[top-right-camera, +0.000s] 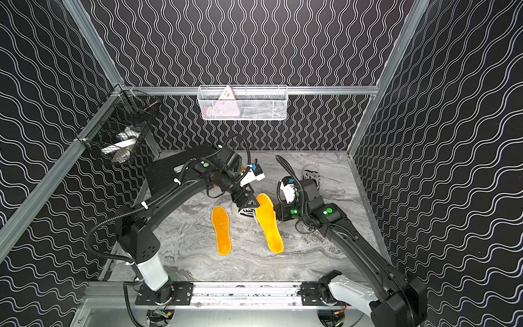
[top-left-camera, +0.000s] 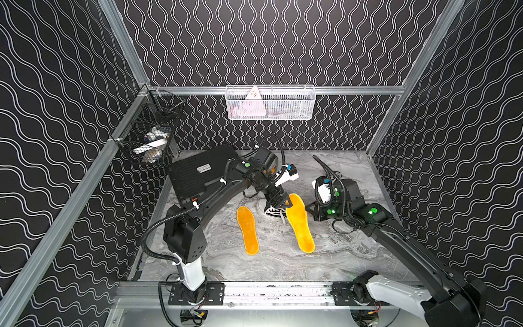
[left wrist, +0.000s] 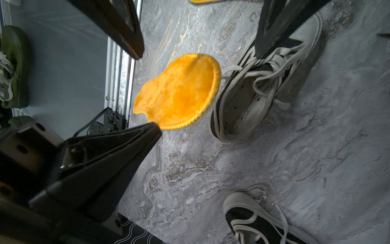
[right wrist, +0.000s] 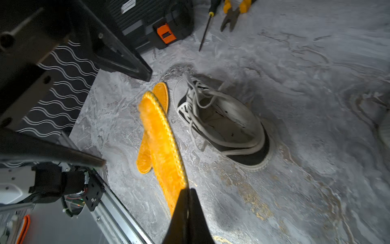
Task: Insert the insole into the shoe
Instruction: Pick up the insole from the center of the board.
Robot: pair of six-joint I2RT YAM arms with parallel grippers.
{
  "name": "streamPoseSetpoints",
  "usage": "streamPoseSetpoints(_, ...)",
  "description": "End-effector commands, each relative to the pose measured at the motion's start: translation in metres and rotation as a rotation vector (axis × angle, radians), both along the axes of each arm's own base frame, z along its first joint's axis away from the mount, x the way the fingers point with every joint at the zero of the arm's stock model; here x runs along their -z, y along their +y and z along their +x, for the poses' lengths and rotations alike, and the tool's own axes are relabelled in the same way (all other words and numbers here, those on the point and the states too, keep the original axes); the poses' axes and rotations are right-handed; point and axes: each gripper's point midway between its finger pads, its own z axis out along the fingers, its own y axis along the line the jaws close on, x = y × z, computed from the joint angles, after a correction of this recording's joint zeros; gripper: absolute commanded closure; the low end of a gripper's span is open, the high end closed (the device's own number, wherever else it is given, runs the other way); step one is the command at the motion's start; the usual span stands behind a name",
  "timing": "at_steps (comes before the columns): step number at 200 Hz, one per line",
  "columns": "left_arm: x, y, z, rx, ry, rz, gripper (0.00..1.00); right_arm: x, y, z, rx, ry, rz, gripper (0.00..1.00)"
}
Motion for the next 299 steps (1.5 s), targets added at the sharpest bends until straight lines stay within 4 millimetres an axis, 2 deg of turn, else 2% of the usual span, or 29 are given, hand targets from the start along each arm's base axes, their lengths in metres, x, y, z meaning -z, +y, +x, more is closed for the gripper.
streamPoseSetpoints(1, 0.002, 0.0, -0.013, 0.078, 0.034, -0.01, 0.18, -0.013, 0.021, 0.001, -0.109, -0.076, 0.056, 0.93)
streamPoseSetpoints(39, 0.011, 0.001, -0.014, 0.089, 0.06, 0.012, 0.28, -0.013, 0.032, 0.001, -0.156, -0.085, 0.067, 0.93)
streamPoseSetpoints(64, 0.01, -0.001, -0.017, 0.11, 0.081, 0.012, 0.45, -0.011, 0.033, 0.002, -0.161, -0.091, 0.056, 0.93)
streamPoseSetpoints(98, 0.01, -0.001, -0.019, 0.122, 0.099, 0.012, 0.61, -0.007, 0.033, 0.004, -0.173, -0.092, 0.032, 0.93)
streamPoseSetpoints(112, 0.012, 0.0, -0.02, 0.118, 0.103, 0.023, 0.61, -0.008, 0.033, 0.005, -0.174, -0.101, 0.025, 0.93)
streamPoseSetpoints(142, 0.015, 0.006, -0.019, 0.096, 0.086, 0.052, 0.56, -0.01, 0.031, 0.005, -0.181, -0.114, 0.011, 0.93)
streamPoseSetpoints(166, 0.014, 0.006, -0.018, 0.095, 0.096, 0.049, 0.62, -0.011, 0.031, 0.005, -0.185, -0.121, 0.006, 0.93)
streamPoseSetpoints(185, 0.013, 0.004, -0.019, 0.104, 0.108, 0.04, 0.73, -0.013, 0.033, 0.005, -0.192, -0.121, 0.013, 0.93)
streamPoseSetpoints(209, 0.01, 0.001, -0.02, 0.102, 0.109, 0.023, 0.95, -0.014, 0.032, 0.006, -0.186, -0.128, 0.012, 0.9)
streamPoseSetpoints(219, 0.007, 0.0, -0.02, 0.094, 0.105, 0.007, 1.0, -0.016, 0.032, 0.007, -0.18, -0.135, 0.015, 0.84)
streamPoseSetpoints(247, 0.004, 0.0, -0.021, 0.071, 0.097, -0.009, 1.0, -0.02, 0.023, 0.008, -0.137, -0.179, 0.01, 0.48)
streamPoseSetpoints(256, 0.003, 0.001, -0.021, 0.069, 0.097, -0.011, 1.0, -0.02, 0.02, 0.008, -0.131, -0.194, 0.01, 0.4)
streamPoseSetpoints(276, 0.001, 0.001, -0.024, 0.069, 0.111, -0.014, 1.0, -0.019, 0.02, 0.007, -0.151, -0.21, 0.031, 0.32)
streamPoseSetpoints(299, -0.003, -0.001, -0.025, 0.064, 0.118, -0.025, 1.0, -0.015, 0.031, 0.004, -0.218, -0.198, 0.067, 0.29)
